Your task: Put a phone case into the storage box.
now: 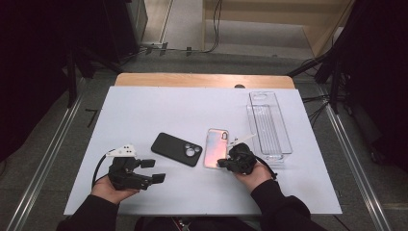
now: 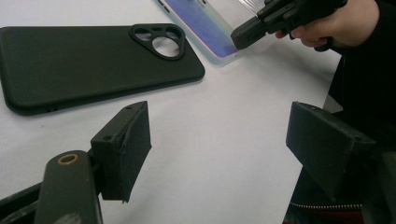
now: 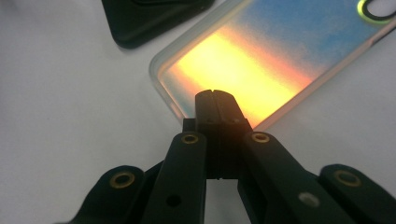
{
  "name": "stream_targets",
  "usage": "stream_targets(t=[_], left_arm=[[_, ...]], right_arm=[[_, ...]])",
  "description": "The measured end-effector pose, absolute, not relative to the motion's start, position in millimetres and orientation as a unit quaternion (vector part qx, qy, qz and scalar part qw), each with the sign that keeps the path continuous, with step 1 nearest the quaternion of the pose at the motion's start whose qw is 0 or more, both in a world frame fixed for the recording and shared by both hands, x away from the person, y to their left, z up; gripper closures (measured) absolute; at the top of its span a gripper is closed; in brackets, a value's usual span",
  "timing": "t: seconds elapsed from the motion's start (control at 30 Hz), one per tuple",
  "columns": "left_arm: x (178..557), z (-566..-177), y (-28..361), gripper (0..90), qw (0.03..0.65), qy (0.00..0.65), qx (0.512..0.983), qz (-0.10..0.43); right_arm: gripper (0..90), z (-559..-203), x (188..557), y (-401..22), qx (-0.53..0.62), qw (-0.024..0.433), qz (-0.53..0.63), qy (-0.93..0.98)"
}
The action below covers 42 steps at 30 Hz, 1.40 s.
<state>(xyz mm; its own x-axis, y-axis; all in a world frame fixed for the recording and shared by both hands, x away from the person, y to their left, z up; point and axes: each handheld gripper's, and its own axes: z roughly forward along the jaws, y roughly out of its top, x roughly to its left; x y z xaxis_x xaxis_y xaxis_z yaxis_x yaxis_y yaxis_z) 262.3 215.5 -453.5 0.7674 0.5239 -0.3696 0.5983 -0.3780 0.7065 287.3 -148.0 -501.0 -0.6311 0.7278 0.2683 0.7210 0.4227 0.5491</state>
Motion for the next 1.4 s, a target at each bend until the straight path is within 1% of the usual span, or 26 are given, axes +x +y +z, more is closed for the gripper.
stream_targets(t=[0.57, 0.87, 1.03, 1.07, 1.17, 1.2, 1.33, 1.37, 1.4], left_arm=[[263, -454, 215, 22.4, 0.444, 0.339, 0.828, -0.042], [263, -454, 216, 22.4, 0.444, 0.339, 0.828, -0.042], [263, -454, 215, 22.4, 0.443, 0.339, 0.828, -0.044], [263, -454, 215, 22.4, 0.444, 0.341, 0.828, -0.045], [263, -454, 215, 22.4, 0.443, 0.341, 0.828, -0.045], [263, -454, 215, 22.4, 0.444, 0.341, 0.827, -0.045], [263, -454, 217, 22.4, 0.444, 0.342, 0.827, -0.045], [263, -454, 217, 22.4, 0.445, 0.344, 0.826, -0.045], [263, -453, 217, 22.4, 0.447, 0.344, 0.824, -0.046]], right_arm=[[87.6, -500, 290, -158, 0.447, 0.025, 0.308, 0.839], [87.5, -500, 292, -163, 0.464, 0.048, 0.299, 0.833], [87.4, -500, 294, -166, 0.468, 0.048, 0.302, 0.829], [82.7, -500, 294, -166, 0.462, 0.045, 0.306, 0.831], [81.9, -498, 293, -167, 0.463, 0.035, 0.316, 0.827], [78.1, -493, 291, -170, 0.459, 0.034, 0.335, 0.822], [68.2, -476, 286, -179, 0.445, 0.037, 0.367, 0.816], [68.2, -476, 286, -179, 0.445, 0.037, 0.367, 0.816], [64.8, -473, 284, -182, 0.439, 0.036, 0.375, 0.816]])
